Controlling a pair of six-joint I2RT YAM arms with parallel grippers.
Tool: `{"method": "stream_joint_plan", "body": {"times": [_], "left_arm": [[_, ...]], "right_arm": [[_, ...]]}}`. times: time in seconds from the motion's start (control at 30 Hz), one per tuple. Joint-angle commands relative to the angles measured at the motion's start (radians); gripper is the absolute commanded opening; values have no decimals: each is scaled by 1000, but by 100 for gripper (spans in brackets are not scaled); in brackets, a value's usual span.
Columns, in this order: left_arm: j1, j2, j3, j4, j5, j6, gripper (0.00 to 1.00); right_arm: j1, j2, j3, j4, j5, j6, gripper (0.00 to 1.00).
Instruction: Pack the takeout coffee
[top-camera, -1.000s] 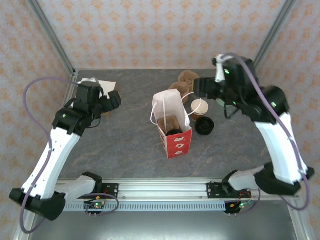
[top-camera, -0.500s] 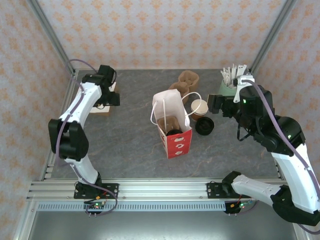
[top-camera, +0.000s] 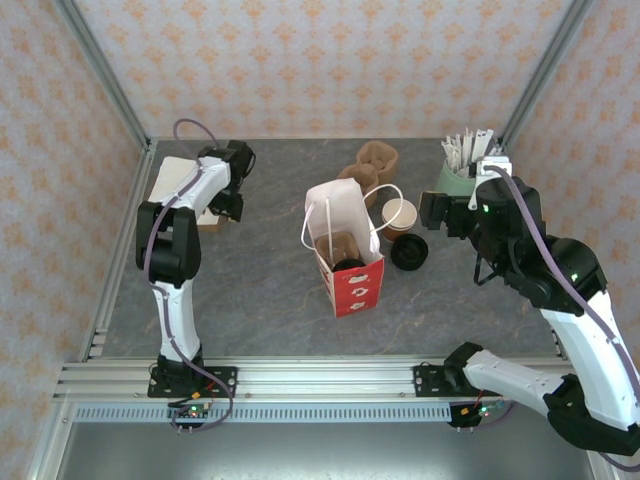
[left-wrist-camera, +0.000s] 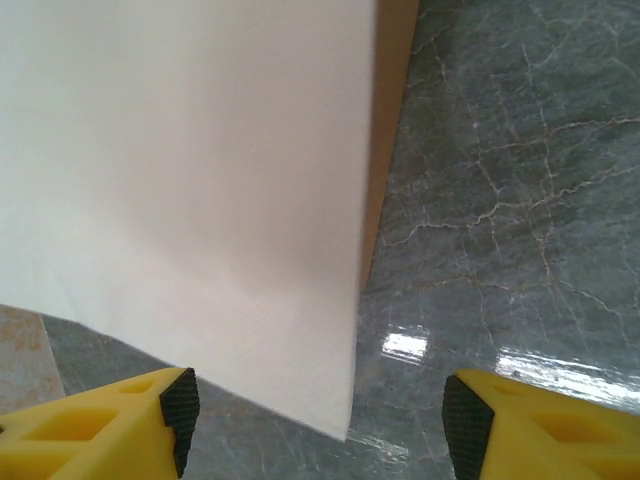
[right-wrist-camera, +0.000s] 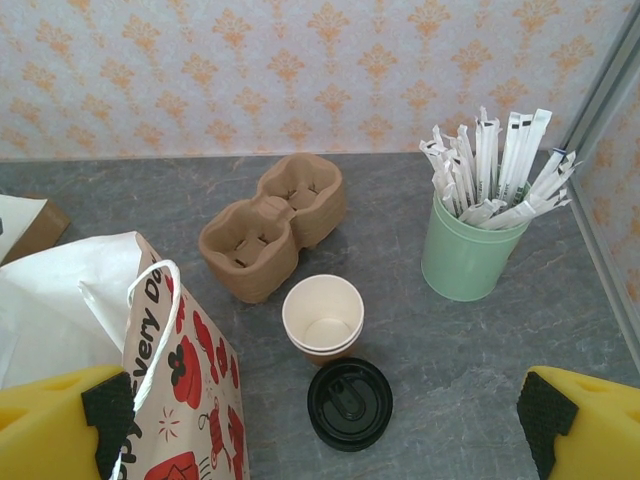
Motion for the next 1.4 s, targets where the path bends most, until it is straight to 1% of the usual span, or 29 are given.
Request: {"method": "stream_joint_plan", "body": {"times": [0.0, 0.27, 0.57, 0.6, 0.83, 0.93, 1.13, 1.2, 1.3, 1.37], "left_arm": [[-8, 36, 48, -38, -81, 18, 64], [-16, 64, 70, -32, -112, 25, 45], [-25, 61, 71, -38, -131, 37, 19], [-25, 62, 71, -39, -133, 39, 18], [-24, 54, 73, -47, -127, 41, 10], [-25, 24, 73, -55, -115, 44, 8], [-20, -53, 104, -99, -89, 54, 0], [-15, -80, 120, -114, -88, 56, 0], [-9, -124, 153, -143, -132, 61, 0], [-4, -163, 182, -159, -136, 61, 0]], "right_arm": [[-4, -3, -6, 21, 34, -13, 99], [-4, 1, -11, 26, 45, -20, 99], [-4, 16, -18, 36, 38, -25, 99], [-4, 17, -17, 36, 37, -24, 99], [-3, 16, -18, 34, 38, -26, 99], [-3, 16, -17, 31, 40, -29, 99], [-4, 23, -19, 29, 47, -32, 99], [-4, 26, -20, 29, 47, -33, 99], [-5, 32, -22, 24, 59, -34, 99], [-6, 37, -22, 14, 81, -37, 100]]}}
